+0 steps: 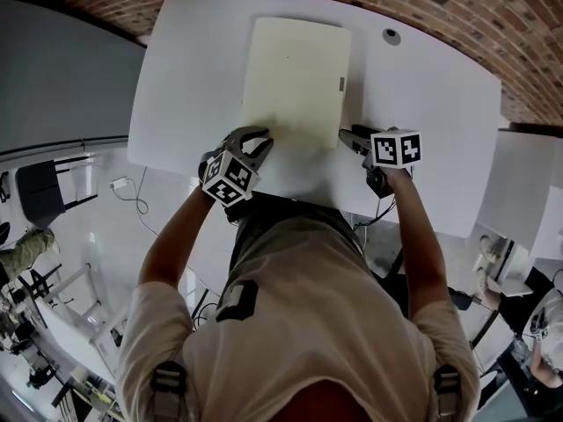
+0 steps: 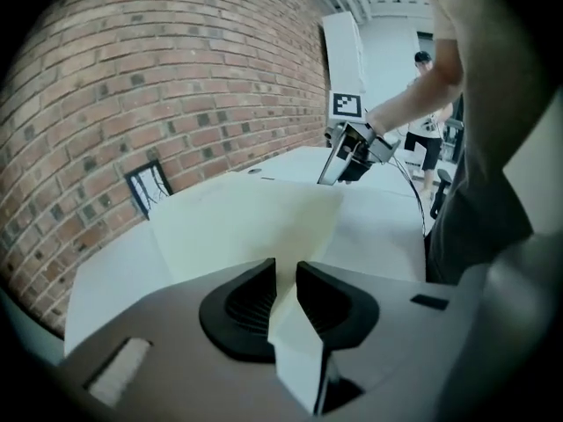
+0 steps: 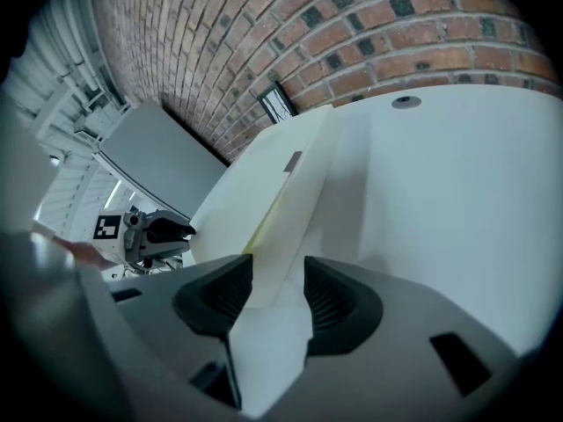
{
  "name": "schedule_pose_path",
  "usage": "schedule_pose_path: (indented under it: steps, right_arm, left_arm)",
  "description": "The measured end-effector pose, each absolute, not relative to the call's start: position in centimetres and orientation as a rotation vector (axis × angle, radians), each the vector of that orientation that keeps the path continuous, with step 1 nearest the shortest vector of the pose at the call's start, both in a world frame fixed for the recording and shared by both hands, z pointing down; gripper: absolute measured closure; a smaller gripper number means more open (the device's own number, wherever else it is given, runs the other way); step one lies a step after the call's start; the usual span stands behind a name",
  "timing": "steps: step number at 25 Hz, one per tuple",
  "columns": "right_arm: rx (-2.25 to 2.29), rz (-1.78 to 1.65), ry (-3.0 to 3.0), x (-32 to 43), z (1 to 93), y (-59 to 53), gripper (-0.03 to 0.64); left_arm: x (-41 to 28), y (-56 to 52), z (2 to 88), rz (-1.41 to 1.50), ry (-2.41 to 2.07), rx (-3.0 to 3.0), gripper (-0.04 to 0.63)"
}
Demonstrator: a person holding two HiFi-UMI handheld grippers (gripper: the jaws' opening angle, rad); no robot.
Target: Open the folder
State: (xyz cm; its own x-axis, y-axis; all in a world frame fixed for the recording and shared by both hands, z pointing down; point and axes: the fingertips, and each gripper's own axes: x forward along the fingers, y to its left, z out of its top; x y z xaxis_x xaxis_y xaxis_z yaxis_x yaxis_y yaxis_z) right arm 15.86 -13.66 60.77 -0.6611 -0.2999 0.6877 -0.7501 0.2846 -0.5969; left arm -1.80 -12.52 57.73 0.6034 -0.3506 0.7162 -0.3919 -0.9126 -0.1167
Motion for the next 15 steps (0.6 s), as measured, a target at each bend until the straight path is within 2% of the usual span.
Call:
schedule_pose_path:
  steps: [3,4,5,7,15]
  right_arm:
    - [0.914,1.182,-1.986,16.9,63.3,-12.1,0.464]
    - [0.957,1.115,-1.968,17.4,63.7,-12.0,0.557]
    - [1.015,1.113,-1.989,17.6,63.4,-12.2,0.601]
    - [1.065,1.25,-2.079,16.8,61.8,-12.9,0.6]
    - [0.996,1.23,-2.183,16.4,60.0,-13.6,0.6]
  left_arm:
    - [-1.6,-12.7,57.5,1.093,-0.653,2.704,0.531]
    - [-1.2,-12.8,57.3,1.056,-0.644,2.69,0.532]
    - [-0.9,-13.0,57.2,1.028,-0.627,2.68,0.534]
    - [-0.5,-13.2,57.4,0.989,-0.611,2.655,0.595]
    - [2.0,-13.0,55.0,1.174,-0.54,2.868,0.587]
